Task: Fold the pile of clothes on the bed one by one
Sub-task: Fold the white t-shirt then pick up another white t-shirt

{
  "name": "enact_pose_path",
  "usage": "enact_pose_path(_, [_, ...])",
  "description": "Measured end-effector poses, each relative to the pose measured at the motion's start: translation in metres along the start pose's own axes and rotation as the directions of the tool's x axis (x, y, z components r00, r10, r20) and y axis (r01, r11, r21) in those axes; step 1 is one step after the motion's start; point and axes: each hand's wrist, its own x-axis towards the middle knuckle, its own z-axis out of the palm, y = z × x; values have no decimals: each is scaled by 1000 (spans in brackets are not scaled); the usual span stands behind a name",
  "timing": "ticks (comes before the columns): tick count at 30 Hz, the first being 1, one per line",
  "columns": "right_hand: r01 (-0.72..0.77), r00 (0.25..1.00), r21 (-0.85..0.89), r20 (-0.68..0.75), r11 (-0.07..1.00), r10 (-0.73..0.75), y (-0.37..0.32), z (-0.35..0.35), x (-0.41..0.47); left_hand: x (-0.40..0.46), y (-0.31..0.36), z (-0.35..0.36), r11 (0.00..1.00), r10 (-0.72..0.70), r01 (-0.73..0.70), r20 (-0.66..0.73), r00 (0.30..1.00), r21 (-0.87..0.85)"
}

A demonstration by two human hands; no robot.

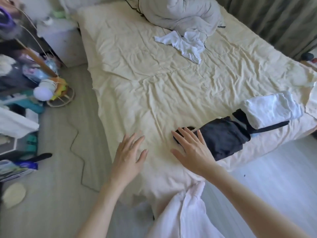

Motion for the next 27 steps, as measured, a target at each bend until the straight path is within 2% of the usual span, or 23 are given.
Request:
enact_pose_path(7, [99,987,33,123,995,-102,-111,43,14,-62,-92,-62,984,-180,180,-11,984,-12])
enact_pose_path(11, [83,978,83,182,993,-97,-176,71,27,-95,-143,-102,969,-241,241,18,970,-47])
enact_pose_path(14, [59,983,117,166,991,-78,-231,98,48,-118,-199,-138,959,-279,281,33,960,-42])
enact_pose_path(20, [10,987,52,162,999,-19,-337,133,94,-124,-302,-220,958,-281,276,68,957,75])
enact_pose_path(27, [1,993,106,120,994,-14,-392,122,143,-79,-349,-256,969,-246,243,87,965,42])
